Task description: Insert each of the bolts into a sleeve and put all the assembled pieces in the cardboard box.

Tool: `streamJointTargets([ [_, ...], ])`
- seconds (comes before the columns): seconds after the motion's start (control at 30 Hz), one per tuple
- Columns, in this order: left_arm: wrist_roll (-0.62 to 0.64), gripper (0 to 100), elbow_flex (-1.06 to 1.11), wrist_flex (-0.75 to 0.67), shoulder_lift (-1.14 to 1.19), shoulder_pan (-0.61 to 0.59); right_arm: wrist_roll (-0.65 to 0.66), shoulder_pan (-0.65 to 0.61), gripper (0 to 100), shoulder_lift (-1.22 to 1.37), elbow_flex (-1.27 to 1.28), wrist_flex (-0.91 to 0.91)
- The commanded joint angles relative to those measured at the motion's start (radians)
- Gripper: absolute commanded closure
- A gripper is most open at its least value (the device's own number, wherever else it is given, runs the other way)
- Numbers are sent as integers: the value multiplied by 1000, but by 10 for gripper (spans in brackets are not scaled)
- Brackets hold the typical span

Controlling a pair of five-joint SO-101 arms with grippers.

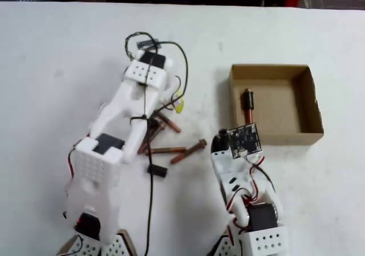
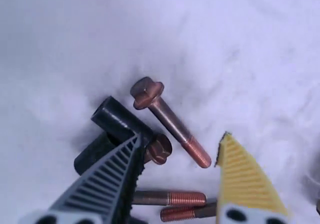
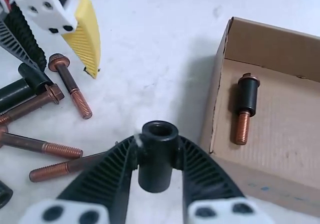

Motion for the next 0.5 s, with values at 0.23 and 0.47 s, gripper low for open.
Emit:
streamJointTargets([
  [0.23,-8,784,-48,-26,1,5,25,-1,974,-13,-8,2],
  [0.47,-8,685,-40,-54,1,-1,25,-1,974,-13,-8,2],
])
